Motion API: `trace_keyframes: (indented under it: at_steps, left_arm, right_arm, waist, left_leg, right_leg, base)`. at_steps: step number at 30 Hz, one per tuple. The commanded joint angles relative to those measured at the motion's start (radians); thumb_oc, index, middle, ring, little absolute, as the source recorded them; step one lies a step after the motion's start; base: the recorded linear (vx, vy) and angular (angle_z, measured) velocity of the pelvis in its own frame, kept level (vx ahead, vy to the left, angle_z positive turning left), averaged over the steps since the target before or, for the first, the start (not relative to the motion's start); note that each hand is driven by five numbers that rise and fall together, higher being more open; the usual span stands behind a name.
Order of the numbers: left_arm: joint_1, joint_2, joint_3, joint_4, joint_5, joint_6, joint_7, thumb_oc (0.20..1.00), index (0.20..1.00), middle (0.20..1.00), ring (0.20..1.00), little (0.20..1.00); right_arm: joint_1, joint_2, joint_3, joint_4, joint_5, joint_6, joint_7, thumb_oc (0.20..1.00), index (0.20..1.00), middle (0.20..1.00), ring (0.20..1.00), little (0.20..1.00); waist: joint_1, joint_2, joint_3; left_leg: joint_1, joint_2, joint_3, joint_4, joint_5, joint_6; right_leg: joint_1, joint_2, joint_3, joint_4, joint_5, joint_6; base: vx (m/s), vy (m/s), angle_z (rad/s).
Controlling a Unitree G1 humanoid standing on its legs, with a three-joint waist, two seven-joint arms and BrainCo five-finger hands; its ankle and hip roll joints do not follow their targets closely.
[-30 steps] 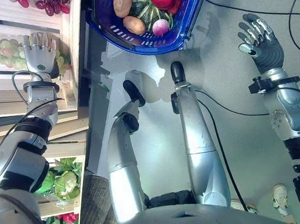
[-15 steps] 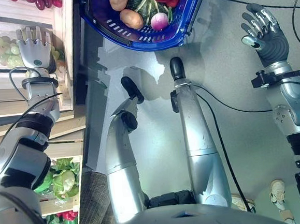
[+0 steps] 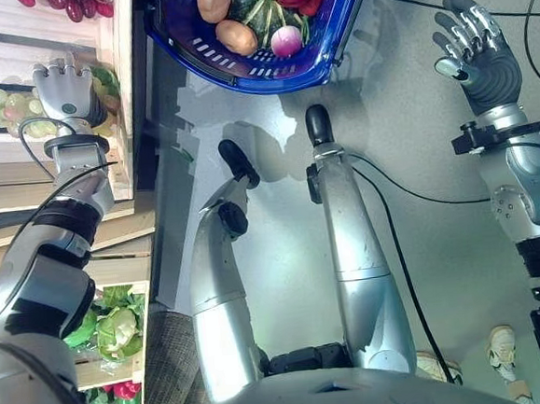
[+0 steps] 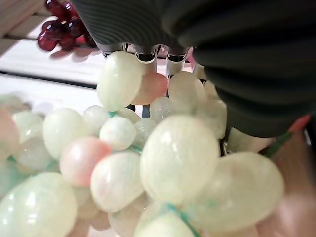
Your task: Pick up fruits and vegetables into the basket
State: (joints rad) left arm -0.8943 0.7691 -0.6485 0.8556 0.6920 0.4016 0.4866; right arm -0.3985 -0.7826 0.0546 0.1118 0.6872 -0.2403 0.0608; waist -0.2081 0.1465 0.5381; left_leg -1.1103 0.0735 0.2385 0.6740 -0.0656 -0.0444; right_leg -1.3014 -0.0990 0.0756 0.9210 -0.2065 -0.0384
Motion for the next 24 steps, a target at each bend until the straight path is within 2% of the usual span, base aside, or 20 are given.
trace_keyframes:
  at_steps: [1,5,6,12,20,22,23,24]
  left_arm:
    - [0.141,0.040,0.115,0.085,-0.096,0.004,0.047,0.200,0.200,0.200,0.200,0.200]
    - [0.149,0.058,0.169,0.031,-0.144,-0.039,0.106,0.200,0.200,0.200,0.200,0.200]
    - [0.151,0.065,0.185,0.013,-0.201,-0.059,0.118,0.200,0.200,0.200,0.200,0.200]
    - [0.177,0.082,0.280,-0.075,-0.308,-0.127,0.137,0.200,0.200,0.200,0.200,0.200]
    - [0.287,0.087,0.435,-0.246,-0.525,-0.323,0.205,0.200,0.200,0.200,0.200,0.200]
    - [0.310,0.080,0.463,-0.273,-0.548,-0.353,0.206,0.200,0.200,0.200,0.200,0.200]
    - [0.331,0.071,0.490,-0.302,-0.585,-0.396,0.212,0.200,0.200,0.200,0.200,0.200]
    - [0.337,0.070,0.495,-0.307,-0.586,-0.399,0.211,0.200,0.200,0.200,0.200,0.200]
  right_arm:
    - [0.046,-0.006,-0.013,-0.104,-0.019,-0.049,-0.011,1.000,1.000,1.000,1.000,1.000]
    - [0.070,0.005,-0.010,-0.119,-0.078,-0.037,-0.020,1.000,1.000,1.000,1.000,1.000]
    - [0.078,0.006,-0.008,-0.122,-0.096,-0.035,-0.019,1.000,1.000,1.000,1.000,1.000]
    - [0.106,0.012,-0.001,-0.141,-0.184,-0.012,-0.024,1.000,1.000,1.000,1.000,1.000]
    - [0.151,0.010,0.007,-0.171,-0.407,0.071,-0.073,1.000,1.000,1.000,1.000,1.000]
    - [0.154,0.007,0.010,-0.177,-0.434,0.080,-0.083,1.000,1.000,1.000,1.000,1.000]
    - [0.154,0.008,0.011,-0.183,-0.476,0.086,-0.092,1.000,1.000,1.000,1.000,1.000]
    - [0.154,0.008,0.012,-0.184,-0.479,0.088,-0.094,1.000,1.000,1.000,1.000,1.000]
  waist:
    - [-0.031,-0.008,-0.018]
    - [-0.026,-0.013,-0.018]
    - [-0.024,-0.013,-0.018]
    - [-0.011,-0.021,-0.018]
    - [0.021,-0.033,-0.018]
    - [0.027,-0.035,-0.018]
    - [0.035,-0.038,-0.018]
    - [0.034,-0.038,-0.018]
  left_leg:
    - [0.021,-0.023,0.015,0.031,-0.040,-0.026]
    - [0.063,-0.028,0.013,0.020,-0.043,-0.023]
    - [0.077,-0.028,0.014,0.015,-0.043,-0.022]
    - [0.124,-0.032,0.008,0.005,-0.047,-0.016]
    - [0.212,-0.043,-0.011,-0.023,-0.056,-0.002]
    - [0.227,-0.046,-0.015,-0.028,-0.058,0.001]
    - [0.243,-0.050,-0.019,-0.034,-0.061,0.003]
    - [0.245,-0.050,-0.020,-0.035,-0.061,0.003]
  right_leg:
    - [0.059,0.026,-0.033,-0.099,0.074,0.073]
    - [0.105,0.021,-0.039,-0.118,0.076,0.073]
    - [0.119,0.018,-0.043,-0.125,0.077,0.073]
    - [0.176,0.011,-0.057,-0.142,0.075,0.072]
    - [0.281,0.009,-0.088,-0.162,0.060,0.072]
    - [0.298,0.008,-0.094,-0.167,0.057,0.072]
    - [0.316,0.009,-0.100,-0.171,0.053,0.072]
    - [0.320,0.009,-0.101,-0.172,0.053,0.072]
  base:
    - [0.00,0.000,0.00]
    - [0.00,-0.006,0.01]
    - [-0.02,-0.025,0.07]
    - [-0.01,-0.041,0.07]
    - [-0.01,-0.066,0.07]
    - [-0.01,-0.056,0.04]
    - [-0.01,-0.055,0.05]
    - [0.00,-0.063,0.08]
